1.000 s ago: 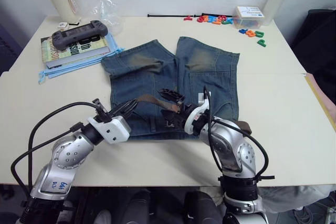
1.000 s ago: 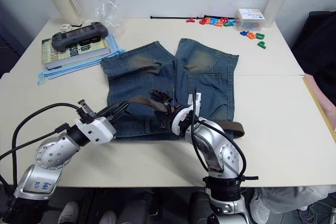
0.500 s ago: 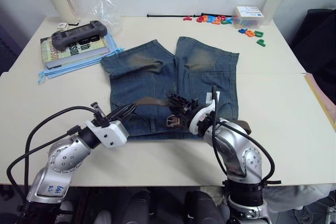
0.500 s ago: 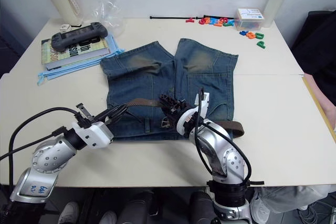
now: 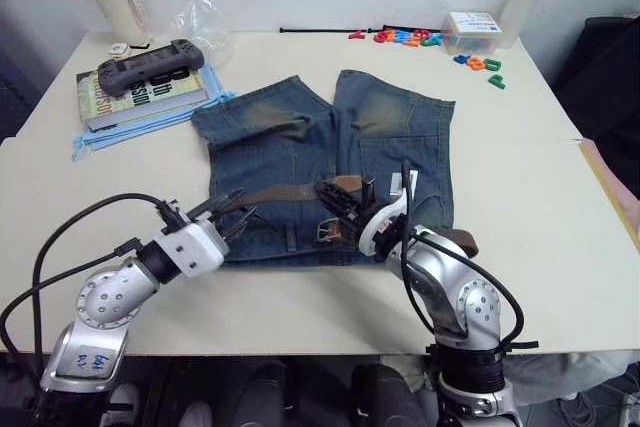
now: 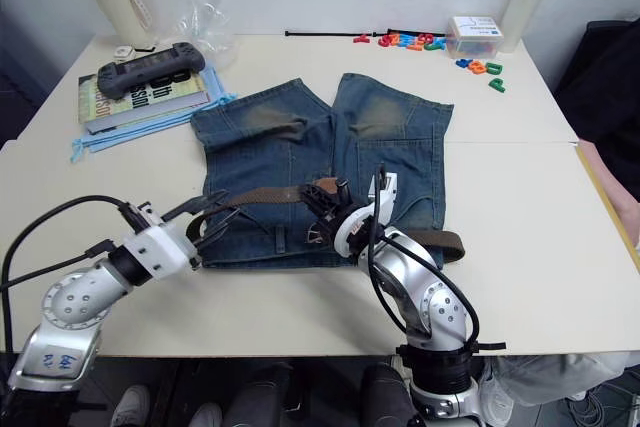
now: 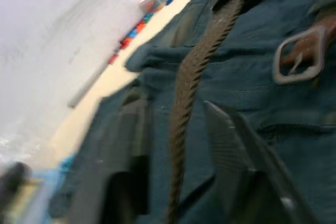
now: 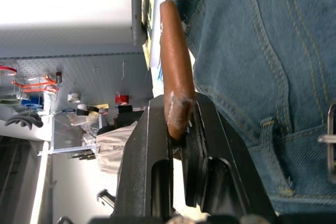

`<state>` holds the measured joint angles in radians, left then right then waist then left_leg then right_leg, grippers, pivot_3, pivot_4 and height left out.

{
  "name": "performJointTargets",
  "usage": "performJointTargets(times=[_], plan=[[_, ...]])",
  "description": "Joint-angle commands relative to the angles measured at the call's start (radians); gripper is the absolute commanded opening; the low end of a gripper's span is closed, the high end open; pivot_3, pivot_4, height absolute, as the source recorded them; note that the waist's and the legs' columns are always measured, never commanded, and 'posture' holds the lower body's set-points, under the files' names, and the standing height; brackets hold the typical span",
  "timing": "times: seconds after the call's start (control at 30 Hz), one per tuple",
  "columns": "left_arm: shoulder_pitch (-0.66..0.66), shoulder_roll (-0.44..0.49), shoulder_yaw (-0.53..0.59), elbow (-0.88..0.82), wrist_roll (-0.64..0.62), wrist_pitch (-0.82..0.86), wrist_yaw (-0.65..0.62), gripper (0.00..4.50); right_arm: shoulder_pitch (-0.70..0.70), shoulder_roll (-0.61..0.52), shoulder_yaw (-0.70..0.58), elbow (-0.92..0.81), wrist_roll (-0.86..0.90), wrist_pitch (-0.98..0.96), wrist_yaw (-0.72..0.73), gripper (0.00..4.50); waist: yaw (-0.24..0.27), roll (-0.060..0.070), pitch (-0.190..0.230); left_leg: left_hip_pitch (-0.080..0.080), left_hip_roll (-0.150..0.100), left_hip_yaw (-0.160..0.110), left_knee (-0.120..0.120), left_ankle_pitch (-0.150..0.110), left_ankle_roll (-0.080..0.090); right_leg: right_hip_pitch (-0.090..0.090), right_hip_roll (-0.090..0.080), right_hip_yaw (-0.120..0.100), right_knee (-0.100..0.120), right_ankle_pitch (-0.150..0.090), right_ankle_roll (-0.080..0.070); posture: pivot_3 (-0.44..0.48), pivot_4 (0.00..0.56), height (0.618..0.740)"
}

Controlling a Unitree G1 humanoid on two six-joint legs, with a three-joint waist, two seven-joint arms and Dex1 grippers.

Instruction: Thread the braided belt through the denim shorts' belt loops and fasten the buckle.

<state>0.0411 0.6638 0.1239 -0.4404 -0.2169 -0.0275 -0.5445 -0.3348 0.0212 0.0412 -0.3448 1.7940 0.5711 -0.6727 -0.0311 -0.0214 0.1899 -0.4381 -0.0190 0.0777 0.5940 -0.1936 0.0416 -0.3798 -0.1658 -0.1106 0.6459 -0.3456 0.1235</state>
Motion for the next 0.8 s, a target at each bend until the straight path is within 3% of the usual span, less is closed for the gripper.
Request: performJointTargets(times=[0.03, 0.17, 0.2, 0.33, 0.4, 0.5, 0.63, 0.73, 0.8], plan=[[0.020, 0.045, 0.076, -0.161, -0.372, 0.348, -0.022, 3.71, -0.019, -0.002, 0.010, -0.007, -0.013, 0.012, 0.033, 0.00, 0.000, 0.000, 0.000, 0.000, 0.001, 0.000, 0.001, 0.000, 0.000, 0.000, 0.000, 0.000, 0.000, 0.000, 0.000, 0.000, 0.150, 0.706], [0.039, 0.103, 0.131, -0.198, -0.904, 0.687, 0.052, 3.71, -0.033, -0.005, 0.012, 0.008, -0.037, 0.024, 0.054, 0.00, -0.003, 0.000, 0.000, 0.002, 0.001, -0.001, 0.003, 0.000, -0.001, 0.002, 0.001, 0.000, 0.000, 0.000, 0.000, 0.000, 0.150, 0.706], [0.043, 0.096, 0.137, -0.184, -1.073, 0.718, 0.150, 3.71, -0.036, -0.005, 0.013, 0.010, -0.044, 0.028, 0.060, 0.00, -0.003, 0.000, 0.000, 0.002, 0.002, -0.001, 0.003, 0.000, -0.001, 0.002, 0.001, 0.001, 0.000, 0.000, 0.000, 0.000, 0.150, 0.706], [0.059, 0.062, 0.124, -0.150, -1.543, 0.718, 0.428, 3.71, -0.050, -0.010, 0.017, 0.014, -0.073, 0.040, 0.082, 0.00, -0.003, 0.000, 0.000, 0.001, 0.002, -0.002, 0.004, 0.000, 0.000, 0.003, 0.000, 0.001, 0.000, 0.000, 0.000, 0.000, 0.150, 0.706], [0.073, 0.030, 0.096, -0.122, -1.699, 0.684, 0.571, 3.71, -0.058, -0.014, 0.017, 0.017, -0.088, 0.044, 0.092, 0.00, -0.003, 0.000, 0.000, 0.001, 0.002, -0.002, 0.004, -0.001, 0.000, 0.003, 0.000, 0.001, 0.000, 0.000, 0.000, 0.000, 0.150, 0.706], [0.064, -0.165, 0.069, -0.077, -1.753, 0.610, 0.792, 3.71, -0.069, -0.021, 0.015, 0.017, -0.105, 0.054, 0.106, 0.00, 0.000, 0.002, -0.001, 0.002, 0.001, -0.002, 0.005, -0.003, 0.004, 0.004, -0.001, 0.002, 0.001, 0.000, 0.000, 0.000, 0.150, 0.706], [0.011, -0.358, 0.098, -0.063, -1.755, 0.597, 0.934, 3.71, -0.070, -0.023, 0.011, 0.009, -0.104, 0.056, 0.108, 0.00, 0.005, 0.001, -0.001, -0.001, 0.001, -0.002, 0.011, -0.006, 0.007, 0.003, 0.000, 0.001, 0.003, 0.000, 0.000, 0.000, 0.150, 0.706], [-0.036, -0.451, 0.119, -0.027, -1.755, 0.607, 1.010, 3.71, -0.071, -0.029, 0.012, -0.008, -0.100, 0.065, 0.116, 0.00, 0.005, 0.001, -0.002, -0.002, 0.001, -0.002, 0.016, -0.009, 0.008, 0.004, 0.000, 0.001, 0.005, 0.000, 0.000, 0.000, 0.150, 0.706], [-0.054, -0.468, 0.131, -0.015, -1.755, 0.656, 0.995, 3.71, -0.070, -0.032, 0.018, -0.018, -0.101, 0.072, 0.118, 0.00, 0.002, 0.000, -0.002, -0.001, 0.001, -0.001, 0.018, -0.010, 0.009, 0.004, 0.001, 0.002, 0.005, 0.000, 0.000, 0.000, 0.150, 0.706]])
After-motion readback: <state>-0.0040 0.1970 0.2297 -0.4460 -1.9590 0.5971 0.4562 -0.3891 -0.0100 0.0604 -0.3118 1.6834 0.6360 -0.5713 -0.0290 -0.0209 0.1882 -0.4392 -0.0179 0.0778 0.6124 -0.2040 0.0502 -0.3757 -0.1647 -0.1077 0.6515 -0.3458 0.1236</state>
